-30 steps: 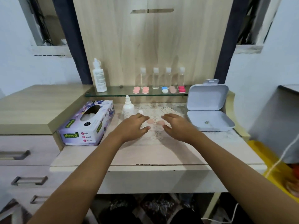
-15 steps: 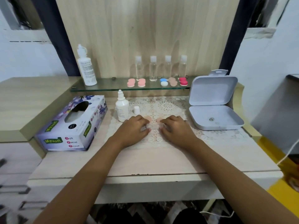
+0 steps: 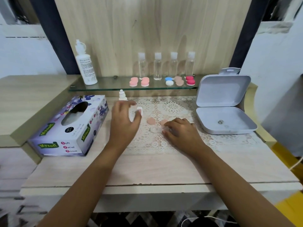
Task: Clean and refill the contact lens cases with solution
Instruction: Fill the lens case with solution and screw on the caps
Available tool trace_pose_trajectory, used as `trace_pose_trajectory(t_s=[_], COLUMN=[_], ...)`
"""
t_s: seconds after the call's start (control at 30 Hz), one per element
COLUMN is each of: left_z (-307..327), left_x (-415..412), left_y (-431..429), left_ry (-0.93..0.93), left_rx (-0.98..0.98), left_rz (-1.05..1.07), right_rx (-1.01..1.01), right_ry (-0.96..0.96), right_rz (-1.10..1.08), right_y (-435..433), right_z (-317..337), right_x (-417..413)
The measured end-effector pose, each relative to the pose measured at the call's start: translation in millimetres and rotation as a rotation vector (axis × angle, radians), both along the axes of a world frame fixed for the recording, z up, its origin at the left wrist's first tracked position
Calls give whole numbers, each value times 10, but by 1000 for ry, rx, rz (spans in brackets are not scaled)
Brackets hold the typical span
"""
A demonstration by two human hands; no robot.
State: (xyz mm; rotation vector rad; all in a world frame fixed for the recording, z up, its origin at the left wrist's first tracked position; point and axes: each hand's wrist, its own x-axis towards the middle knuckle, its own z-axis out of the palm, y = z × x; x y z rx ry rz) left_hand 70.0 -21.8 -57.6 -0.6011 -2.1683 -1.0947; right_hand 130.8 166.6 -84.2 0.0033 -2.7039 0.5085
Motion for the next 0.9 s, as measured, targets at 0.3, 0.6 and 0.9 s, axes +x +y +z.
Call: trace_pose_trajectory(t_s=[0.3,0.6,0.9], left_z=[-64,-121,-41], left_x=[-368,-381,-208], left_y=[-98,-145,-241], left_ry=[-538,-478,-206], left_rx=[331,305,-128], left_rz=[46,-15,-90], right_rx=[-17,-11,-16], right_ry=[31,53,59], right_rz=[11,6,6], right_y=[2,2,-7], right_z=[-14,-39,-24], right_x=[2,-2,10])
